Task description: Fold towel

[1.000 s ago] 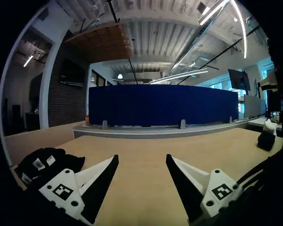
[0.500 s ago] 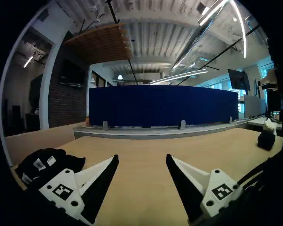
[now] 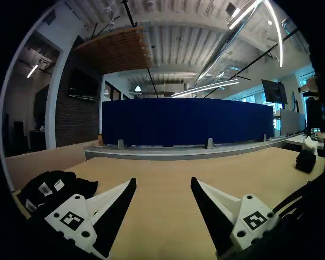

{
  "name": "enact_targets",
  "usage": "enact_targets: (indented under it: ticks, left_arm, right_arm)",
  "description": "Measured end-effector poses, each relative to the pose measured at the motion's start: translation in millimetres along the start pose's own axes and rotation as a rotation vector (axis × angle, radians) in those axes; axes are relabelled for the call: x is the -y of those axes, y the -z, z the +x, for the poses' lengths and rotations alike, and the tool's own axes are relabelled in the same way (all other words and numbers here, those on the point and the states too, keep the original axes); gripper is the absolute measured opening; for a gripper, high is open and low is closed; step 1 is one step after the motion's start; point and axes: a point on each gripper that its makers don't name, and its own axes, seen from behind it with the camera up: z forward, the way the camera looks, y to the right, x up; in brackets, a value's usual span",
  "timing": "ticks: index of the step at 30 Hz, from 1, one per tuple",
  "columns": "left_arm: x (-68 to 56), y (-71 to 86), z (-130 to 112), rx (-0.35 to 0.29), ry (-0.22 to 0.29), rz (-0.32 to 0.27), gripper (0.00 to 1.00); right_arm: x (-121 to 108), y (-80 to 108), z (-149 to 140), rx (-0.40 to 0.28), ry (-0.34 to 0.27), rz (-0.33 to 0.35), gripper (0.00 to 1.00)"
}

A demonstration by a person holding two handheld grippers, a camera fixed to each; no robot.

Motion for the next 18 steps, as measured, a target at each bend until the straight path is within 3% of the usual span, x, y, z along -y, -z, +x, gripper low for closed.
enact_targets:
  ticks: [9, 18]
  left_arm:
    - [-1.2, -0.3, 0, 0.000, 0.000, 0.000, 0.93]
    - [-1.1, -0.8, 1, 0.000, 0.001, 0.001, 0.93]
  right_arm:
    - [-22, -2.1, -24, -0.005, -0.037, -0.003, 1.00]
    - [-35, -1.8, -85, 0.003, -0.052, -0.003, 1.00]
